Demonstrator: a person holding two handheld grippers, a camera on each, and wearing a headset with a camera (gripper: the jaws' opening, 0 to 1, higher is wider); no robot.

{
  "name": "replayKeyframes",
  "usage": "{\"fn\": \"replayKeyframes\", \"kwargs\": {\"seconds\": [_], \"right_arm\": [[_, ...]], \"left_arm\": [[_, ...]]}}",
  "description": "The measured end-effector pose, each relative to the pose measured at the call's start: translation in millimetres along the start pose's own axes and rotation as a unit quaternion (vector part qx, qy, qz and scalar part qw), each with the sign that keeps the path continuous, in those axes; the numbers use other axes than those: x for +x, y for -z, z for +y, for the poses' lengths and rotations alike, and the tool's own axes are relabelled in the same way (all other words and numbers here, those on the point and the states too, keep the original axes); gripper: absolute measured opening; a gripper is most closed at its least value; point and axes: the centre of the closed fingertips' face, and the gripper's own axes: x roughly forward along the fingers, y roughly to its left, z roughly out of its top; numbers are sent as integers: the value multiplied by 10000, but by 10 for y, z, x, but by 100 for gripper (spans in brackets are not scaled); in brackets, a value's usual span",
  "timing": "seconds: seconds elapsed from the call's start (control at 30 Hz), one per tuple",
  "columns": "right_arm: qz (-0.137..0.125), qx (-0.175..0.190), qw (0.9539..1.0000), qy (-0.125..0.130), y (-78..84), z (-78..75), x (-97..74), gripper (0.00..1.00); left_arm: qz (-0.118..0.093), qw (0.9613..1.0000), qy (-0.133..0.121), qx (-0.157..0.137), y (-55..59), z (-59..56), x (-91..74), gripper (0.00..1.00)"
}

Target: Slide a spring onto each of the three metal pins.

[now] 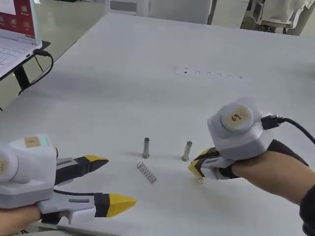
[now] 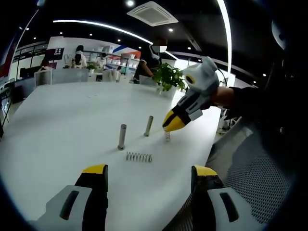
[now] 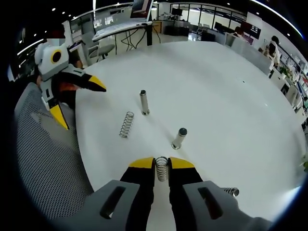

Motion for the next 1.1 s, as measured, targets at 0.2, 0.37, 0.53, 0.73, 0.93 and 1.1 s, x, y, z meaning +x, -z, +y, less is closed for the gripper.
{"fn": "replayKeyframes", "kwargs": {"seconds": [0.2, 0.37, 0.53, 0.73, 0.93, 1.1], "right_arm": [[-234, 238, 9994, 75, -27, -77, -118, 8], [-379, 339, 9986, 116, -50, -100, -188, 8], [-559, 435, 9974, 148, -122, -121, -296, 8], [-769, 456, 9957, 249, -248, -160, -422, 8], [-984, 422, 9938, 299, -416, -187, -464, 8], [-1128, 361, 9926, 284, -559, -163, -465, 8]], "left_arm": [[6, 10000, 6, 1, -2, -5, 1, 66], [9, 10000, 5, 4, -3, -9, -2, 66], [8, 10000, 7, 3, -3, -10, -4, 66], [-6, 10000, 11, -13, -2, -7, -4, 66], [-8, 10000, 17, -11, -2, -4, -4, 66], [-15, 10000, 6, -9, -6, 4, -5, 66]]}}
